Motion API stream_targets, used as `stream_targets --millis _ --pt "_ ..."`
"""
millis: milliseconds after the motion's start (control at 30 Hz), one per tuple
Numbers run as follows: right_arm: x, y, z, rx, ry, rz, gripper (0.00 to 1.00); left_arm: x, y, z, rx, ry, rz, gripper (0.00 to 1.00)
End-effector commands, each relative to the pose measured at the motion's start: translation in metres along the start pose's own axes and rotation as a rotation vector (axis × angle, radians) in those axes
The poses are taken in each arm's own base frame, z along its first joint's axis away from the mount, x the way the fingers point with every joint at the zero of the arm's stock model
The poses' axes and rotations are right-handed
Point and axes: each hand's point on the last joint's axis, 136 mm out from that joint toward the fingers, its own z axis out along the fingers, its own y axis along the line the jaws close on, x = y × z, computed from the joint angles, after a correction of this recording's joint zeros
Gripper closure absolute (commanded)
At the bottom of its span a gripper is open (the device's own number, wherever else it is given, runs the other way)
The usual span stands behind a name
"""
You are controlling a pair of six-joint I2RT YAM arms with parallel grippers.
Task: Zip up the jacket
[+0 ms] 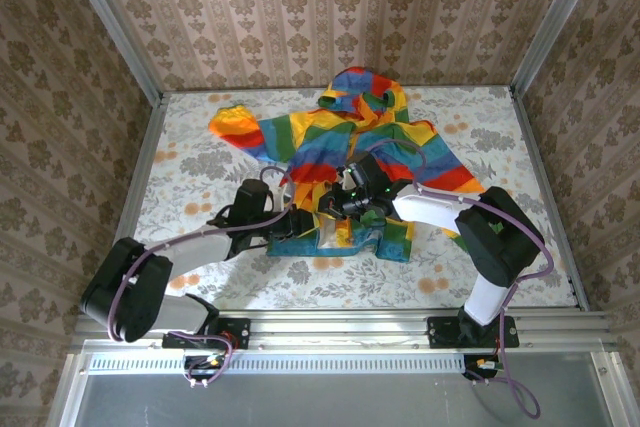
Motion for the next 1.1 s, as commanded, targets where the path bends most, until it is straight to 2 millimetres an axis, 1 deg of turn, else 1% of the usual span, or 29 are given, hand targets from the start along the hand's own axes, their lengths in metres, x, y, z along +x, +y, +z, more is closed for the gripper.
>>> stream_targets --millis 0,133,200,267,333,400,433,500,567,700,867,933,967,1067 --pt "0.002 0.007 0.001 -0.006 0.019 -0.01 1.0 0.005 -0.005 0.002 0.042 0.027 0.011 0.92" --pt "0.001 0.008 0.0 -0.003 0.021 -0.018 1.0 0.007 -0.003 0.004 0.048 0.038 0.005 0.96" --pt "0.001 0.009 -0.001 0.002 0.021 -0.024 1.0 0.008 -0.002 0.005 0.054 0.041 0.002 1.0" --pt "0.001 0.007 -0.002 0.016 0.021 -0.03 0.99 0.007 -0.001 0.006 0.058 0.035 -0.001 1.0" --pt "0.002 0.004 -0.006 0.039 0.019 -0.037 0.87 0.005 0.0 0.006 0.059 0.023 -0.002 1.0" --pt "0.002 0.0 -0.014 0.075 0.008 -0.056 0.75 0.005 0.002 0.005 0.055 0.01 -0.001 1.0" --pt "0.002 -0.004 -0.018 0.095 0.002 -0.065 0.71 0.005 0.003 0.005 0.052 0.006 -0.002 1.0" --pt "0.003 -0.014 -0.029 0.148 -0.009 -0.083 0.66 0.006 0.006 0.004 0.044 -0.005 -0.003 1.0" --pt "0.005 -0.026 -0.04 0.199 -0.016 -0.095 0.62 0.005 0.009 0.002 0.037 -0.021 -0.002 1.0" --pt "0.012 -0.058 -0.062 0.348 -0.02 -0.131 0.55 0.001 0.013 -0.002 0.02 -0.052 0.002 1.0" --pt "0.029 -0.096 -0.078 0.506 0.002 -0.151 0.49 -0.002 0.018 -0.006 -0.023 -0.07 0.02 1.0" --pt "0.034 -0.106 -0.078 0.542 0.012 -0.16 0.49 -0.001 0.019 -0.006 -0.032 -0.065 0.026 1.0" --pt "0.039 -0.112 -0.077 0.556 0.025 -0.159 0.52 -0.005 0.022 -0.006 -0.056 -0.086 0.027 1.0" --pt "0.05 -0.128 -0.072 0.577 0.056 -0.138 0.73 -0.007 0.022 -0.006 -0.065 -0.088 0.032 1.0"
